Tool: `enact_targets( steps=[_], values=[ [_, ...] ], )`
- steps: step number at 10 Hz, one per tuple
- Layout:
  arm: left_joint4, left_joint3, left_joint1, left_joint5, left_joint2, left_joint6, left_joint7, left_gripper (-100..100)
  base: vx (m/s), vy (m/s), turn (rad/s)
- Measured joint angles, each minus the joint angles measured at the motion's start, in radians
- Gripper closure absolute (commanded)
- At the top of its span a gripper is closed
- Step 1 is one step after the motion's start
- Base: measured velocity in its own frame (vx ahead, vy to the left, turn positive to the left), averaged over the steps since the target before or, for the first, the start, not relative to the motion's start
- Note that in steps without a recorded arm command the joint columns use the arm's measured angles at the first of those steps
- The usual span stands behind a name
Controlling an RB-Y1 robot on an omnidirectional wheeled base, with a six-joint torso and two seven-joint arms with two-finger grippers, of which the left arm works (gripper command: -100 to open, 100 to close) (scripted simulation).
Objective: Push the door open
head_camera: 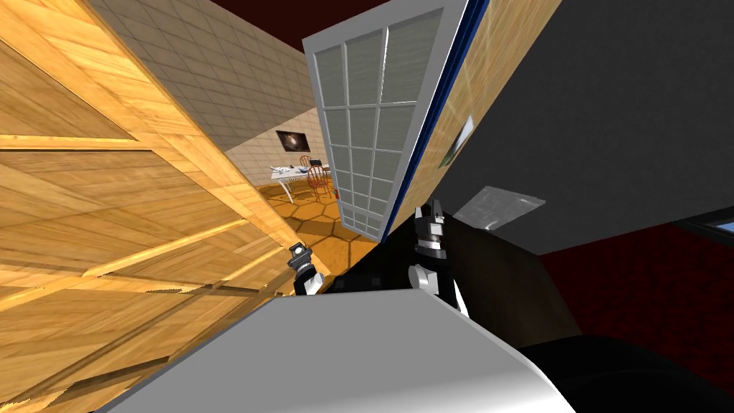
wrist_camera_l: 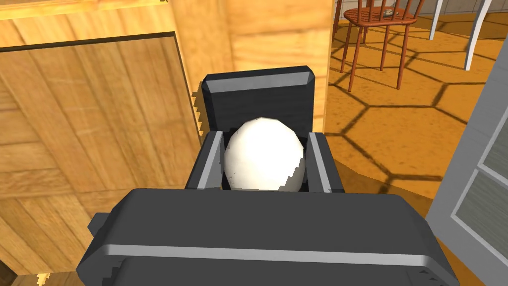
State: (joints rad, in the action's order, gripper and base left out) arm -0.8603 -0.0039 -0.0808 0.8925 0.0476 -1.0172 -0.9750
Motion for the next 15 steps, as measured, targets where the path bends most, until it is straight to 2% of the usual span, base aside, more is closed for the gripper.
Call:
enact_targets(
  steps=[2,4,5,7,8,10,12,14,15],
  values=[
    [0.042,0.016,0.02,0.012,0.014,-0.02,-0.022,100,0.191,0.07,0.051],
    [0.016,0.041,0.018,0.033,0.016,-0.007,0.001,100,0.169,0.067,0.075],
    [0.029,0.051,0.027,0.041,0.016,-0.011,0.005,100,0.175,0.064,0.055],
    [0.014,0.072,0.017,0.06,0.017,-0.005,0.011,100,0.207,0.084,0.079],
    [-0.002,0.084,0.009,0.07,0.011,-0.002,0.021,100,0.234,0.062,0.099],
    [0.017,0.107,0.018,0.086,0.01,-0.016,0.02,100,0.222,0.089,0.066],
    [0.006,0.131,0.013,0.105,0.007,-0.017,0.025,100,0.197,0.078,0.079],
    [0.04,0.158,0.037,0.124,0.004,-0.031,0.021,100,0.213,0.044,0.09],
    [0.015,0.172,0.022,0.135,-0.001,-0.021,0.032,100,0.088,0.028,0.028]
  ],
)
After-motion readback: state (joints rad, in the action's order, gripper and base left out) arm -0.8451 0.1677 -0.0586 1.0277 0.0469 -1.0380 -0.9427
